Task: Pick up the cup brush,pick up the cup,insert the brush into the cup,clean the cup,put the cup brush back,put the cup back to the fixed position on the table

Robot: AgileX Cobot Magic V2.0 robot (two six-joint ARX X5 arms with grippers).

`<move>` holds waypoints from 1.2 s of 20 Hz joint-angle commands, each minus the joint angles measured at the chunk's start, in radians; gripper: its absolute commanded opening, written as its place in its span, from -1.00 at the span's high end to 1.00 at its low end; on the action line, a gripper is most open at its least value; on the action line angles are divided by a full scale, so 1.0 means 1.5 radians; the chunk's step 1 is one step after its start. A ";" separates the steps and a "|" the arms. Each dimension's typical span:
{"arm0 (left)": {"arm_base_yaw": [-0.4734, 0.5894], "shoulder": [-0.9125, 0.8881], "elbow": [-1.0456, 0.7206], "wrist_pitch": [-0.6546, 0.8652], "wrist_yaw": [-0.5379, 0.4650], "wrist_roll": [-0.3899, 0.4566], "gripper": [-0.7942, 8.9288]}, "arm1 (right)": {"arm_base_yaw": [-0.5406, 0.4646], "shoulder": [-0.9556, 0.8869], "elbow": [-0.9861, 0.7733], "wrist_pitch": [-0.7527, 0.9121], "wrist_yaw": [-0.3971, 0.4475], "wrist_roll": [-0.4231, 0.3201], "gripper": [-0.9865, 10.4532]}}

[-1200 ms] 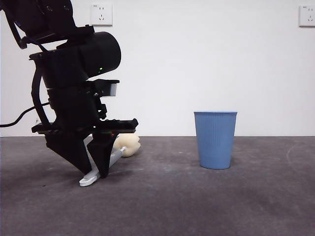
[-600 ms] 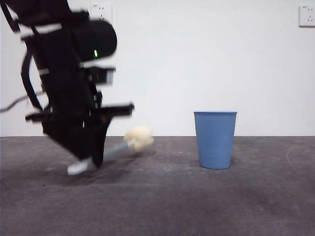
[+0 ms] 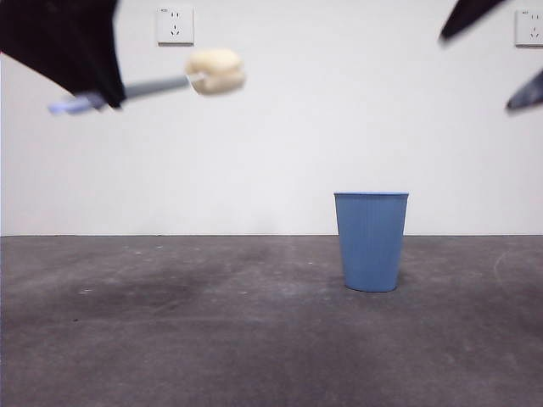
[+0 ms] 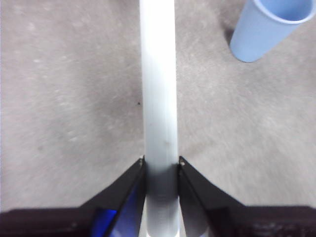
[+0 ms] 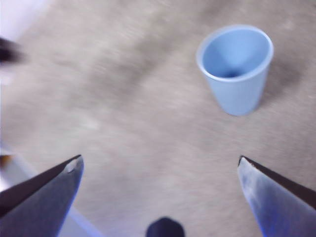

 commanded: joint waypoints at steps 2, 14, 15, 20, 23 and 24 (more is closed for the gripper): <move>-0.001 -0.057 -0.006 -0.032 -0.002 0.019 0.85 | 0.035 0.030 -0.088 0.148 0.075 0.036 -0.21; -0.001 -0.087 -0.006 -0.079 0.000 0.021 0.85 | 0.106 0.296 -0.199 0.611 0.229 0.058 -0.22; -0.001 -0.087 -0.006 -0.084 0.000 0.023 0.85 | 0.106 0.325 -0.199 0.642 0.229 0.058 -0.22; -0.001 -0.087 -0.006 -0.091 0.000 0.022 0.85 | 0.105 0.448 -0.199 0.801 0.230 0.053 -0.22; -0.001 -0.087 -0.006 -0.096 0.000 0.022 0.85 | 0.101 0.500 -0.199 0.863 0.228 0.044 -0.22; -0.001 -0.087 -0.006 -0.096 0.000 0.022 0.85 | 0.101 0.515 -0.199 0.882 0.229 0.038 -0.22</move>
